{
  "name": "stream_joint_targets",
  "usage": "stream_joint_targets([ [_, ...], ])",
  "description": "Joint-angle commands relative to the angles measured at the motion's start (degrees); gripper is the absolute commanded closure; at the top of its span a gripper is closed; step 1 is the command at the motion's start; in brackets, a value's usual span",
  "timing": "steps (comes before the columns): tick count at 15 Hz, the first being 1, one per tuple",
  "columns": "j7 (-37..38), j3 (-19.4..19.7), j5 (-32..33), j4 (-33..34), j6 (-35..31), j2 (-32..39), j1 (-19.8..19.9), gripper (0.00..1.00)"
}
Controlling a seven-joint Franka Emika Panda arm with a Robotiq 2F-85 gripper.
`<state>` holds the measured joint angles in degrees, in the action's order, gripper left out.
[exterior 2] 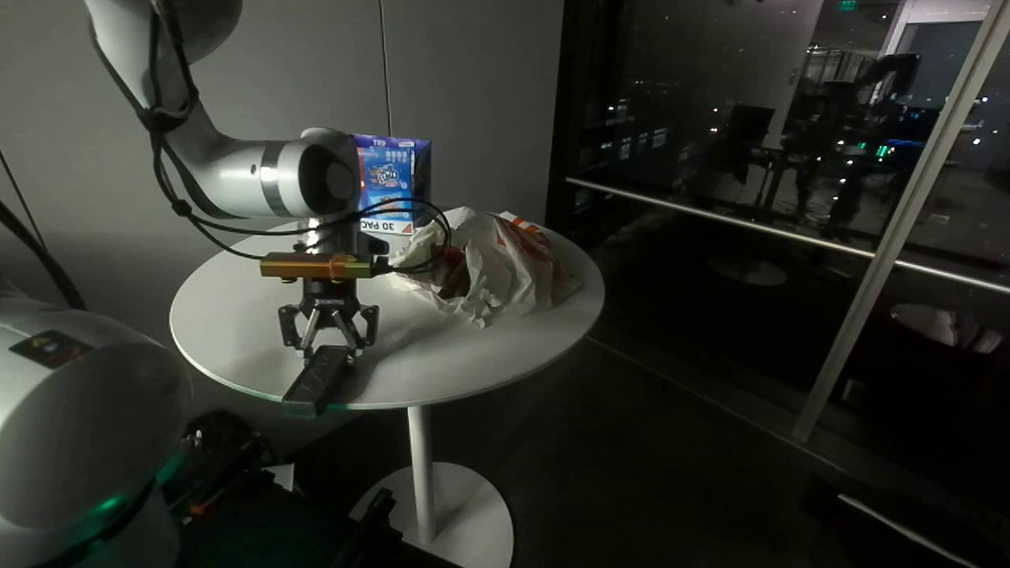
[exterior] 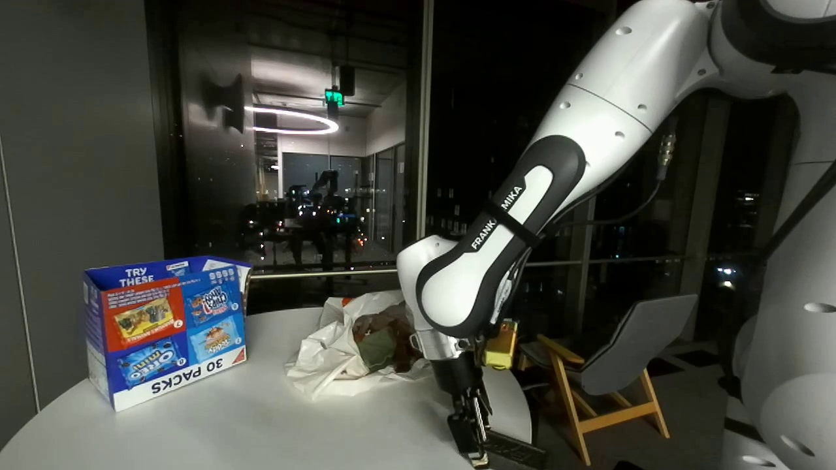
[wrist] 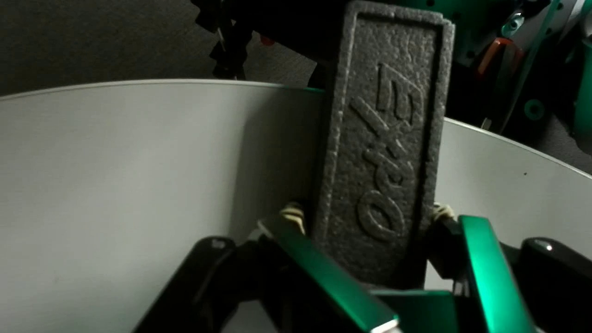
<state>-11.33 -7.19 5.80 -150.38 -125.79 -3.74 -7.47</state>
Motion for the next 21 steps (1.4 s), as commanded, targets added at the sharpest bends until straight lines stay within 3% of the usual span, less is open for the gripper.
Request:
stream_joint_targets([
  [1,3.98,-0.46,4.47,-3.40,-5.57,-2.90,-0.03,0.63],
  [5,11.08,-3.17,12.91,-6.55,-10.86,-5.94,-1.02,0.64],
  [10,24.83,-8.52,29.99,-5.53,-8.10,-7.99,-1.61,0.64],
  [13,31.79,-10.44,38.29,-1.90,-5.24,-7.78,-1.66,0.64],
  [21,37.82,-9.13,51.20,12.61,1.15,-1.09,-1.02,0.64],
])
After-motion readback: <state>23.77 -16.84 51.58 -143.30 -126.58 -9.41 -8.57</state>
